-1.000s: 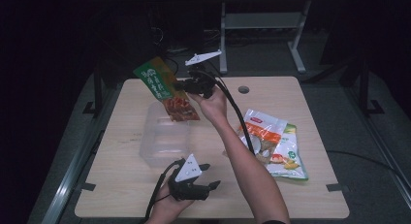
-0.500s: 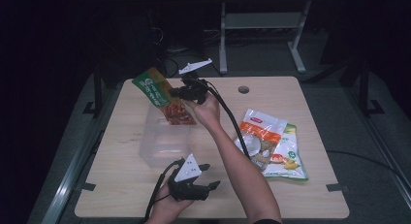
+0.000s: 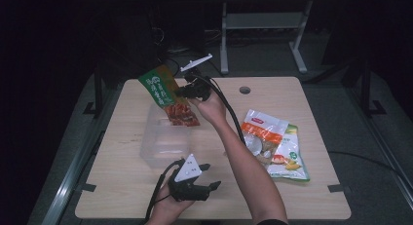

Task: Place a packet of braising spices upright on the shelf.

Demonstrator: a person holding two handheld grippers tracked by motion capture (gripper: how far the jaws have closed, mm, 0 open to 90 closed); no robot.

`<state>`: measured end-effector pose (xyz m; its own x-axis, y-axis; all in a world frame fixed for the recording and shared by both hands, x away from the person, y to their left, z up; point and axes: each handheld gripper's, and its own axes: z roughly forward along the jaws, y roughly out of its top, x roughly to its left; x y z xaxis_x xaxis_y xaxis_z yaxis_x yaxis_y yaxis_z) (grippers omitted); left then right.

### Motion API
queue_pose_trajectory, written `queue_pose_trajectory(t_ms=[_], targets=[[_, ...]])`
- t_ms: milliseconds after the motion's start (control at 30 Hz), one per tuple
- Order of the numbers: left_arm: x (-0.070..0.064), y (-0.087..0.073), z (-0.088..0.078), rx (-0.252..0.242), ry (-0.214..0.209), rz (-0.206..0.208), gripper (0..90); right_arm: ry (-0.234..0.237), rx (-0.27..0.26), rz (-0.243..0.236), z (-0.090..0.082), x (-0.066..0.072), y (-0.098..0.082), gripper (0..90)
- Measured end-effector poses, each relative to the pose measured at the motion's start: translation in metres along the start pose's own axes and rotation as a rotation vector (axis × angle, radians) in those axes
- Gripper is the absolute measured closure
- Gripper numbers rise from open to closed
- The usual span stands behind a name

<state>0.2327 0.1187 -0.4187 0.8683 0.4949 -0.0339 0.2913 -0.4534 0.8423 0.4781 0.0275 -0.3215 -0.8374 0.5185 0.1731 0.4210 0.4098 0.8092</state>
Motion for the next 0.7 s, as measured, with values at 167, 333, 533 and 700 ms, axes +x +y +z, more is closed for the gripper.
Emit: queue_pose_trajectory(t_ms=[167, 333, 533, 700], targets=[[-0.001, 0.0, 0.0, 0.0, -0.002, 0.0, 35.6, -0.005, 0.061, -0.008, 0.002, 0.001, 0.014, 77.5], [-0.001, 0.0, 0.0, -0.002, -0.001, 0.003, 35.5, -0.022, 0.15, -0.029, 0.013, -0.002, 0.027, 73.2], [-0.002, 0.0, 0.001, 0.002, -0.005, 0.01, 35.4, -0.041, 0.205, -0.001, 0.023, -0.001, 0.034, 87.0], [-0.002, 0.0, 0.0, 0.001, -0.002, 0.008, 35.3, -0.008, 0.142, 0.049, 0.018, -0.001, 0.027, 89.8]])
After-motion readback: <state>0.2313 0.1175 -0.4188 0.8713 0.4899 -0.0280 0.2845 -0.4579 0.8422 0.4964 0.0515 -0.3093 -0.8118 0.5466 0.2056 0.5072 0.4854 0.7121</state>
